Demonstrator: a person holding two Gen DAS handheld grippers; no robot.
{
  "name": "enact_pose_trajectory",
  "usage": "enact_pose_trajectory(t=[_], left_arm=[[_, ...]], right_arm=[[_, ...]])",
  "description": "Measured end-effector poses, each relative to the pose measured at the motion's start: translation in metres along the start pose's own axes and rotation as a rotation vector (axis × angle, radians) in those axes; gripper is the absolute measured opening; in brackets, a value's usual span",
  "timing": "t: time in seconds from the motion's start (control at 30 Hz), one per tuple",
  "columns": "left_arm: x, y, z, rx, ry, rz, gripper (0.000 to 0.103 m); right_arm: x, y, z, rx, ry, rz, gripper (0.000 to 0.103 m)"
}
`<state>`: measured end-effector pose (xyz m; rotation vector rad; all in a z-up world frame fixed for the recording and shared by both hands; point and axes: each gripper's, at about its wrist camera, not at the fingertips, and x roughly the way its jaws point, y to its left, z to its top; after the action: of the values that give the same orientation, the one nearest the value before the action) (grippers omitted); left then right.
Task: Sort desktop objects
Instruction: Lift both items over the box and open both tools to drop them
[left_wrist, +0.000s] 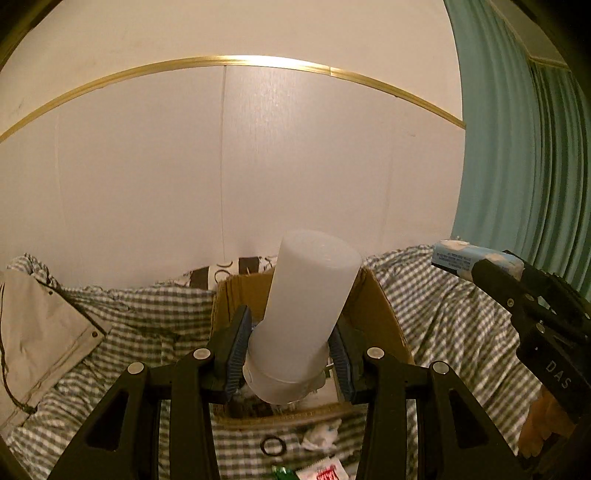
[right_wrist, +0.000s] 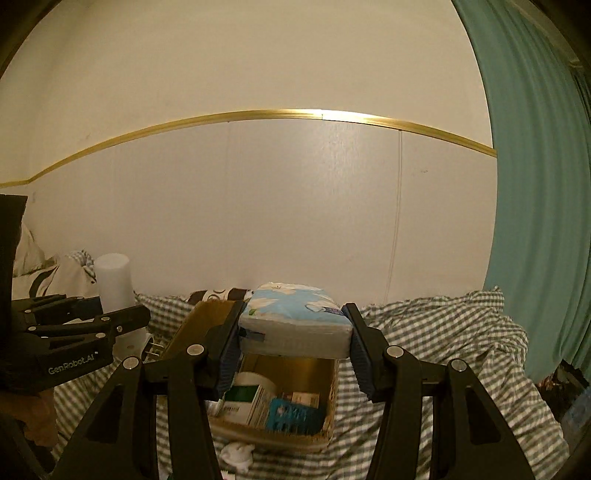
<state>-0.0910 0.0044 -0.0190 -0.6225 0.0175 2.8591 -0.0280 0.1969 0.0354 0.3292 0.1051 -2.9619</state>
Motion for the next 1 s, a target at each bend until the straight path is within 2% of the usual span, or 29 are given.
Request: enact_pose_trajectory(t=[0.3, 0.47, 0.77, 1.0], left_arm=[[0.044, 0.007, 0.009, 0.003, 0.029, 0.023, 0.042], [0.072, 0.018, 0.008, -0.007, 0.064, 0.028, 0.042], [0.127, 0.022, 0.0, -0.007, 0.146, 0.034, 0.043], [0.181, 0.01, -0.019, 0.043, 0.244, 0.02, 0.043]], right_arm=[[0.035, 0.002, -0.001, -0.018, 0.015, 0.02, 0.051], [0.07, 0.002, -0.007, -0.012, 0.053, 0.053, 0.051], [0.135, -0.005, -0.027, -0.009, 0.165, 0.07, 0.051], [0.186, -0.013, -0.052, 0.01, 0.29, 0.088, 0.051]])
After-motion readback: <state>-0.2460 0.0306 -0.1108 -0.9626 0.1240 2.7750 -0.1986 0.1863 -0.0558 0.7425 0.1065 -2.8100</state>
